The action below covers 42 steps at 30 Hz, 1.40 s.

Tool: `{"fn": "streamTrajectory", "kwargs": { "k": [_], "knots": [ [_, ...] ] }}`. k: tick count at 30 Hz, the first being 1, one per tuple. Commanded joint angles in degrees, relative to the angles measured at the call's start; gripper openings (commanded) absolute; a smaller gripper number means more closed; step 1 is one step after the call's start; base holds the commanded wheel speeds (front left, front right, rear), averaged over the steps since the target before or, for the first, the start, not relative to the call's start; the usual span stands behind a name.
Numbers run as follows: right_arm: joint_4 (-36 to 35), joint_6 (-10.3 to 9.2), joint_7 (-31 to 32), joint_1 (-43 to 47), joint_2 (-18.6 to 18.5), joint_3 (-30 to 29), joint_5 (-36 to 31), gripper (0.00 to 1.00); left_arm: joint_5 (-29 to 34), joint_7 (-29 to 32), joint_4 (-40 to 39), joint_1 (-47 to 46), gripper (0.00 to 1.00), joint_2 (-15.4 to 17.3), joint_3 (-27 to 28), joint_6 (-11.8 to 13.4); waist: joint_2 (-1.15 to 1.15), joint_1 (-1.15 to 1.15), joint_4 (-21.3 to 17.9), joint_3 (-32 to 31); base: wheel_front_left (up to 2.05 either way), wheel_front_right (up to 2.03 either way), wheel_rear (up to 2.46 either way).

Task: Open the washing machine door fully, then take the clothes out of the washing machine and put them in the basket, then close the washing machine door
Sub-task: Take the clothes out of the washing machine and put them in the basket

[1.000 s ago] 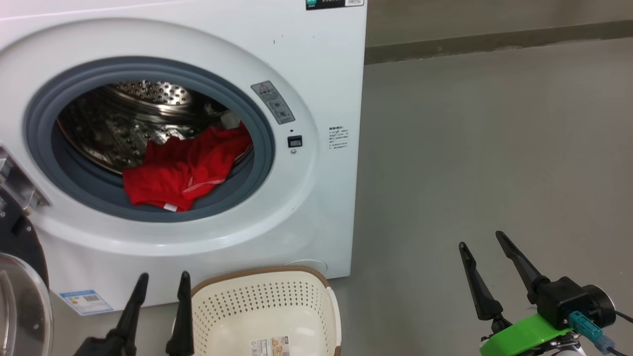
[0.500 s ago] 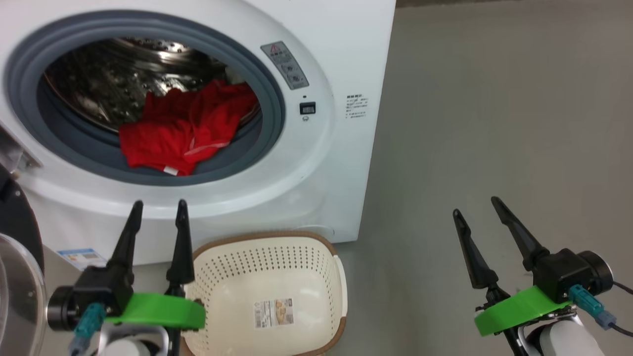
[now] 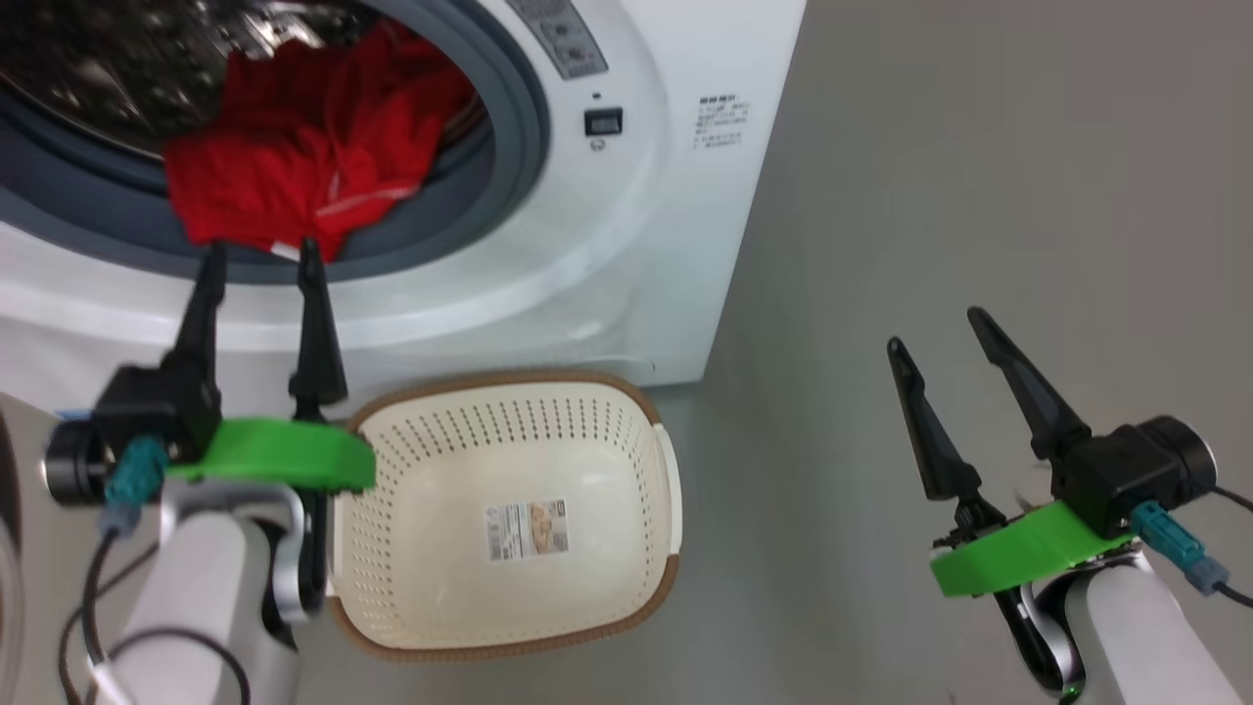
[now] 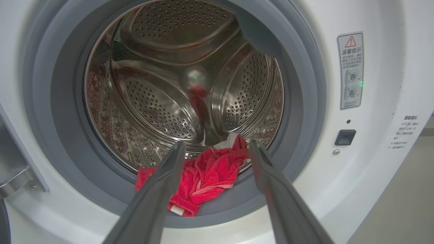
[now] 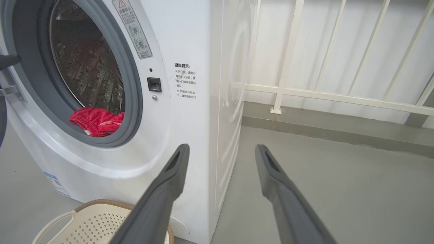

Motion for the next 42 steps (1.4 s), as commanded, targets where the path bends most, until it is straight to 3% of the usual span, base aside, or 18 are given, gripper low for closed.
{"fn": "streamTrajectory", "kwargs": {
  "k": [1, 18, 29, 42],
  "knots": [
    [-1.8, 0.26, -0.4, -1.9, -0.6, 1.5, 0.2, 1.0, 1.3, -0.6, -0.1, -3.3, 1.0, 1.5, 2.1, 0.4, 0.0, 0.0, -0.9, 3.5, 0.0, 0.0, 0.0],
    [-2.2, 0.26, -0.4, -6.3, -2.5, 3.2, 1.1, 1.0, 4.8, 1.8, 13.2, -22.0, 1.0, 5.5, 3.0, 2.6, 0.0, 0.0, -3.5, 13.5, 0.0, 0.0, 0.0],
    [-1.1, 0.26, -0.4, -7.6, -2.3, 5.3, 1.2, 1.0, 12.1, 12.3, 25.3, -29.4, 1.0, 11.2, -1.6, 6.5, 0.0, 0.0, -5.5, 15.6, 0.0, 0.0, 0.0],
    [-0.2, 0.26, -0.4, -8.0, -1.7, 6.9, 1.5, 1.0, 11.6, 22.4, 27.3, -30.9, 1.0, 13.5, -1.3, 8.7, 0.0, 0.0, -7.5, 16.6, 0.0, 0.0, 0.0]
  ]
}}
